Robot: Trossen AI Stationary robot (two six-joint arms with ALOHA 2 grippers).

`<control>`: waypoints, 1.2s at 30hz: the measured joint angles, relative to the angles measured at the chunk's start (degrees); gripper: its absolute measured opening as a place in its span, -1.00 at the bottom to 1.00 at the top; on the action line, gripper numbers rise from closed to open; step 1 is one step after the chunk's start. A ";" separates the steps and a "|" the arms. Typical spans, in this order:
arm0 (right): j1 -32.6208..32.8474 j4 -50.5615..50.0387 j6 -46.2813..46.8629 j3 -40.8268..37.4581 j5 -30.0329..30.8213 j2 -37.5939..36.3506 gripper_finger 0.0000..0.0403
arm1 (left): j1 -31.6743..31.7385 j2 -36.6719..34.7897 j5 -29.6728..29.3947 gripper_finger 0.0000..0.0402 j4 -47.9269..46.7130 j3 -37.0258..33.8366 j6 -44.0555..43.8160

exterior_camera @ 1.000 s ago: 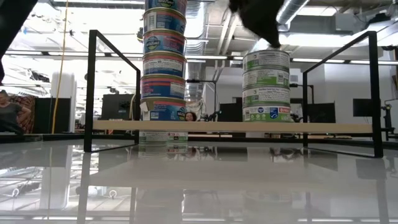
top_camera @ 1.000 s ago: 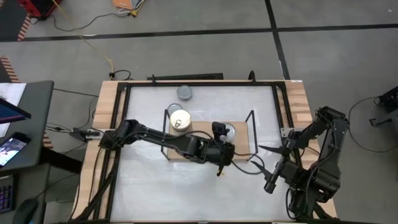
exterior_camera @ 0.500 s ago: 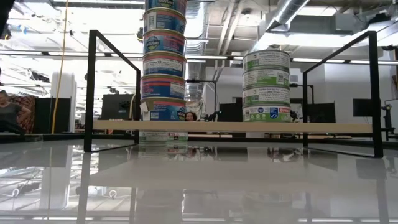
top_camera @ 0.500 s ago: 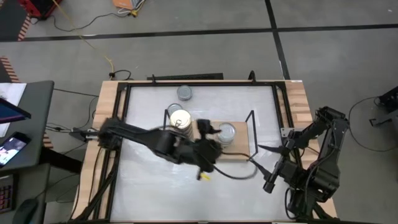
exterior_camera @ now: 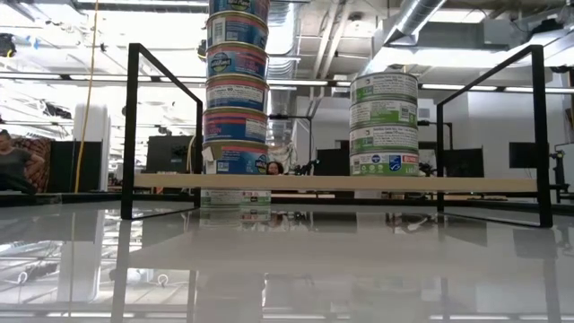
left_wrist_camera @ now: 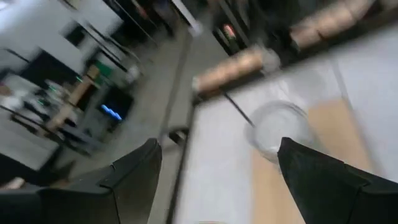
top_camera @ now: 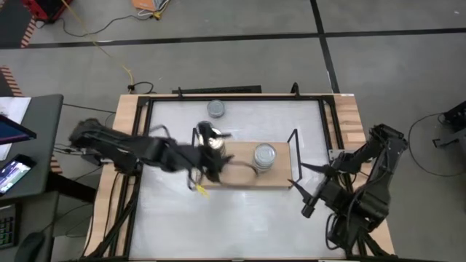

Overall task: Stack canned seafood by type on shelf
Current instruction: Stack the green tuna can on top of the green tuna can on the shelf

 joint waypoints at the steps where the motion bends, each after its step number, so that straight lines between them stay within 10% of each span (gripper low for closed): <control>1: -0.59 -0.01 -0.02 0.00 0.00 0.00 0.44 | 1.14 -2.52 1.46 0.53 3.96 -2.92 1.15; 13: -11.28 -0.43 -5.00 0.00 0.15 0.02 0.44 | 23.43 -21.23 20.00 0.53 13.04 -22.62 -13.86; 20: -21.18 -0.59 -5.65 -2.01 -1.43 0.50 0.44 | 30.19 -21.49 21.01 0.53 5.56 -23.12 -19.12; 36: -43.35 -0.21 -15.22 -6.49 -7.86 -2.17 0.44 | 48.22 -18.31 44.34 0.38 7.94 -23.07 -20.03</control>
